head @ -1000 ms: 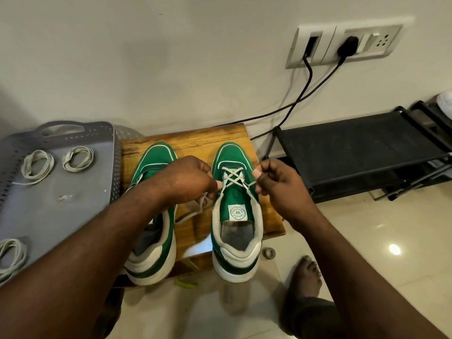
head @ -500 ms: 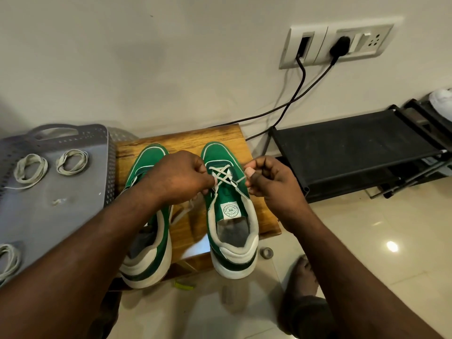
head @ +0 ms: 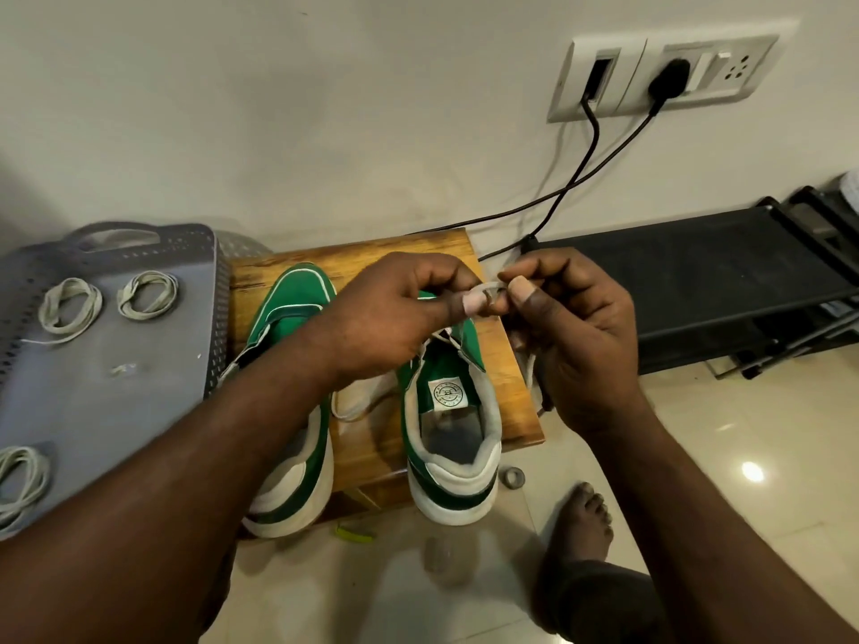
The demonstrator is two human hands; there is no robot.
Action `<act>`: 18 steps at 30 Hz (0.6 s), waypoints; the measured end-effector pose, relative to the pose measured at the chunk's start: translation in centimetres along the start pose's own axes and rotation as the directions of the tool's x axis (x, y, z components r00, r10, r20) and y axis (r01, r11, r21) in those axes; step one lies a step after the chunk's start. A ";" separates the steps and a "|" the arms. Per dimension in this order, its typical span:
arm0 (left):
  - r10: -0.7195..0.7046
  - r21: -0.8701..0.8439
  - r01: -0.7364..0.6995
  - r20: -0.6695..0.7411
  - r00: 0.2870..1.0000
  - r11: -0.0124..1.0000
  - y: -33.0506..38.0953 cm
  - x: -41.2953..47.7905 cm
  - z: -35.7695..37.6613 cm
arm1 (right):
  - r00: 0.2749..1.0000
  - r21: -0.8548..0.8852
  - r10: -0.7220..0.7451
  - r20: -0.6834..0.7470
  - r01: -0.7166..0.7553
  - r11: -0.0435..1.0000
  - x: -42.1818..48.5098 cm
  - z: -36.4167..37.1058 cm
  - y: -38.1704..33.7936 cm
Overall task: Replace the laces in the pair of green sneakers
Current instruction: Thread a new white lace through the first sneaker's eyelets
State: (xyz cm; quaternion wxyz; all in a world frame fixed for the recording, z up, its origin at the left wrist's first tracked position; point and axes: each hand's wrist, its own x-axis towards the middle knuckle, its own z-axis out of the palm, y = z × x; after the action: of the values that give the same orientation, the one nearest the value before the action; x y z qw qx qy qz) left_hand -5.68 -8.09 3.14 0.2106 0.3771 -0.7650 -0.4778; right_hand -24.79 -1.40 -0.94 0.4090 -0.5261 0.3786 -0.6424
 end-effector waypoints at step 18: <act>-0.393 -0.375 0.296 -0.214 0.894 0.878 -1.7 0.8 -1.1 | 0.967 0.108 0.203 -0.155 -0.188 0.976 0.1 -1.8 0.6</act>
State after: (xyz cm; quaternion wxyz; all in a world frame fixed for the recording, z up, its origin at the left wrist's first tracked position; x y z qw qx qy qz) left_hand -4.79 -9.83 2.07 0.2893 0.5320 -0.5544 -0.5709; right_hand -26.49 -1.65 -1.78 0.4617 -0.4116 0.4309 -0.6570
